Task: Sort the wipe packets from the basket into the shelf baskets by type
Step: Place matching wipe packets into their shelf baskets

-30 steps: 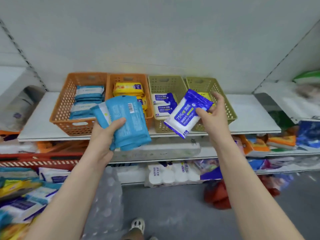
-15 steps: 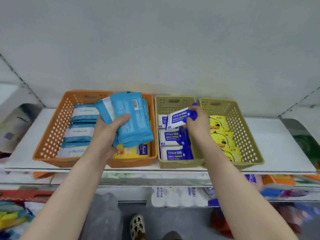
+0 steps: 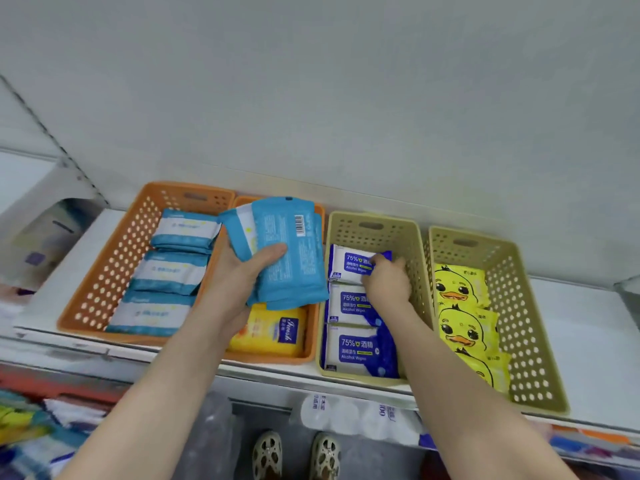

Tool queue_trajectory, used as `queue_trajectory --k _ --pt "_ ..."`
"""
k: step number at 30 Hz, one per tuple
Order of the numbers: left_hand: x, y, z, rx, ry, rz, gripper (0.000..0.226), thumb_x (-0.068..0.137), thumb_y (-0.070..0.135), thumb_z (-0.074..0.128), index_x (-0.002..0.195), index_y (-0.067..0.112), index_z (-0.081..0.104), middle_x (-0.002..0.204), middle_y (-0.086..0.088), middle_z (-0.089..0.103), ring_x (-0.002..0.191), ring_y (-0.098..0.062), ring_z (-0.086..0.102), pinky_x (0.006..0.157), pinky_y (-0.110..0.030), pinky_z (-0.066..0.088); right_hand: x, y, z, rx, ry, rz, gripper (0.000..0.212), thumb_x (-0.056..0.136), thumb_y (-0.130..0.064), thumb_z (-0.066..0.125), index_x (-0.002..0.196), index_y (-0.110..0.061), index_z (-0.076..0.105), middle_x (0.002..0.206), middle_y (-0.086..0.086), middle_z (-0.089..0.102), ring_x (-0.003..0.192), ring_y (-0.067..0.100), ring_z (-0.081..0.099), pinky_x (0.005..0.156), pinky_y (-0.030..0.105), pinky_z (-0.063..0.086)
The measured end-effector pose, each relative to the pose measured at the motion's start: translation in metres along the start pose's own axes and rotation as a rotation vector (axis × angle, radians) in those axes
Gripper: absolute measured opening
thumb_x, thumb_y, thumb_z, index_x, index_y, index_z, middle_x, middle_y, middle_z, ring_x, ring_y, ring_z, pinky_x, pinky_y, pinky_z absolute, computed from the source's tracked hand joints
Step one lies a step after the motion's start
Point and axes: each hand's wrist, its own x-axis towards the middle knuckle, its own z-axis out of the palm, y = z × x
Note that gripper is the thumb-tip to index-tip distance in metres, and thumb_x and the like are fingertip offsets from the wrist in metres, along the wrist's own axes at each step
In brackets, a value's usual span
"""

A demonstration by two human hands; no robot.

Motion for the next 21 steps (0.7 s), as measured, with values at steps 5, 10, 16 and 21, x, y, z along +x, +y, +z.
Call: queue_trajectory --k 5,10,16,21 --pt "-0.002 -0.003 0.013 0.015 0.005 -0.006 0.045 0.086 0.006 0.070 0.126 0.023 0.056 0.112 0.001 0.073 0.101 -0.019 0.071 0.078 -0.040 0.061 -0.009 -0.011 -0.017 -0.199 0.107 -0.232 0.041 0.092 -0.015 0.057 0.133 -0.016 0.054 0.137 0.014 0.047 0.128 0.033 0.041 0.098 0.041 0.043" --pt "-0.002 -0.009 0.019 0.001 -0.010 -0.009 0.060 0.083 0.012 0.075 0.137 0.021 0.050 0.123 -0.003 0.069 0.109 -0.022 0.069 0.085 -0.044 0.059 -0.053 -0.038 -0.073 0.613 0.304 -0.475 0.020 0.098 -0.027 0.054 0.105 -0.016 0.068 0.091 -0.003 0.070 0.084 0.011 0.064 0.074 0.027 0.048" --pt "-0.010 -0.020 0.031 -0.036 -0.026 0.004 0.066 0.085 0.015 0.075 0.142 0.022 0.041 0.128 -0.005 0.066 0.110 -0.024 0.069 0.084 -0.047 0.059 -0.093 -0.050 -0.087 0.699 -0.027 -0.370 0.047 0.079 -0.055 0.071 0.111 -0.022 0.063 0.093 -0.011 0.067 0.083 0.003 0.063 0.070 0.024 0.054" --pt "-0.024 -0.025 0.039 -0.075 0.036 -0.019 0.040 0.098 0.036 0.054 0.135 0.030 0.040 0.127 -0.001 0.065 0.102 -0.019 0.071 0.074 -0.039 0.061 -0.098 -0.049 -0.082 0.811 -0.096 -0.360 0.038 0.076 -0.041 0.080 0.104 -0.019 0.065 0.093 -0.005 0.071 0.082 0.009 0.068 0.072 0.033 0.058"
